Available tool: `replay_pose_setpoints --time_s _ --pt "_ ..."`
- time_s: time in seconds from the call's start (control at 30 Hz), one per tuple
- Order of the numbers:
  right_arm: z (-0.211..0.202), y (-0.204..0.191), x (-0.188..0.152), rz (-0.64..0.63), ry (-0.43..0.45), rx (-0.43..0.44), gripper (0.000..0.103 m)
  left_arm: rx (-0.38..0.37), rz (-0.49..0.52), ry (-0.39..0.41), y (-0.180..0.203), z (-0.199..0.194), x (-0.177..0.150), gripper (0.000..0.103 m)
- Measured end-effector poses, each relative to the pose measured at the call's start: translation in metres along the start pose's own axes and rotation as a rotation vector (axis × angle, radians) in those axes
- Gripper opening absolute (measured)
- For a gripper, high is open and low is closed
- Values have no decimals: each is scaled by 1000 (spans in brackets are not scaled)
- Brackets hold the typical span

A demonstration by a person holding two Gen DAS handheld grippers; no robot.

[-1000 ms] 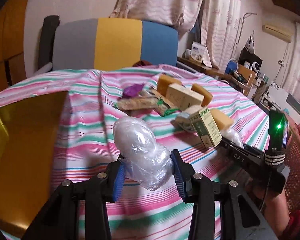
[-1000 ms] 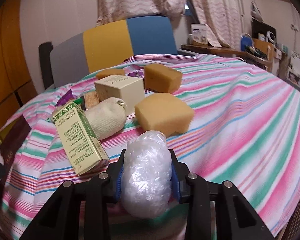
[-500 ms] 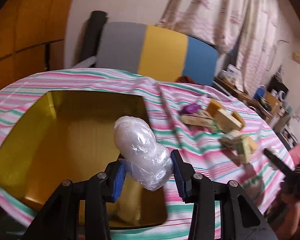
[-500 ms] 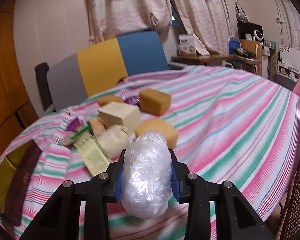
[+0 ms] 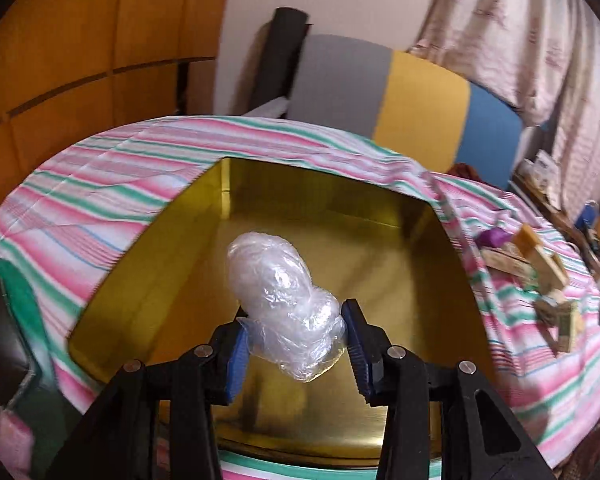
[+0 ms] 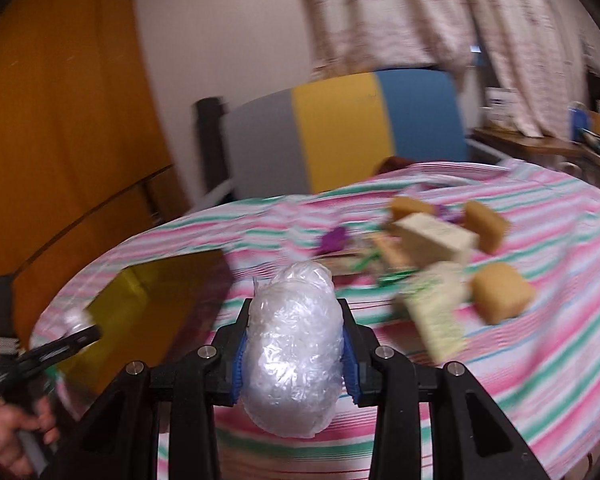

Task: Organize objects
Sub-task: 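Carry both plastic bundles to the gold tray and release them inside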

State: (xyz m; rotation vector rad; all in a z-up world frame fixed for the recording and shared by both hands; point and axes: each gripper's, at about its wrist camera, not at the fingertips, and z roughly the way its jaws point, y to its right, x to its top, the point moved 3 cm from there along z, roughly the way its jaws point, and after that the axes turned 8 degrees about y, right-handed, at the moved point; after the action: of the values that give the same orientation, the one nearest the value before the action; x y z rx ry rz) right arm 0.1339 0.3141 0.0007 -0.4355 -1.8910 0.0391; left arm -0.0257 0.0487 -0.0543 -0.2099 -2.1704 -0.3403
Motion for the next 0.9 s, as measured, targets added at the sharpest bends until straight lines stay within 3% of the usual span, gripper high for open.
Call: replay_pose_setpoints --time_s 0.2,0.47,0.53,0.73,0.8,0.9 --pt "13 -57 -3 -39 -54 182 37 62 -26 -4 -25 5 1 44" --pt "36 -118 -17 -115 -134 312 37 120 -56 -29 -48 9 1 47" --pt "41 -129 -22 -134 -149 335 37 138 -84 -26 -52 5 3 66" --pt "56 -148 -36 -159 -203 368 37 182 -179 78 -65 -21 22 97" --pt "61 -151 -40 -156 -225 377 37 229 -223 125 -73 -34 30 103" --pt "68 -157 -47 -159 -257 385 37 289 -300 188 -89 -54 38 103"
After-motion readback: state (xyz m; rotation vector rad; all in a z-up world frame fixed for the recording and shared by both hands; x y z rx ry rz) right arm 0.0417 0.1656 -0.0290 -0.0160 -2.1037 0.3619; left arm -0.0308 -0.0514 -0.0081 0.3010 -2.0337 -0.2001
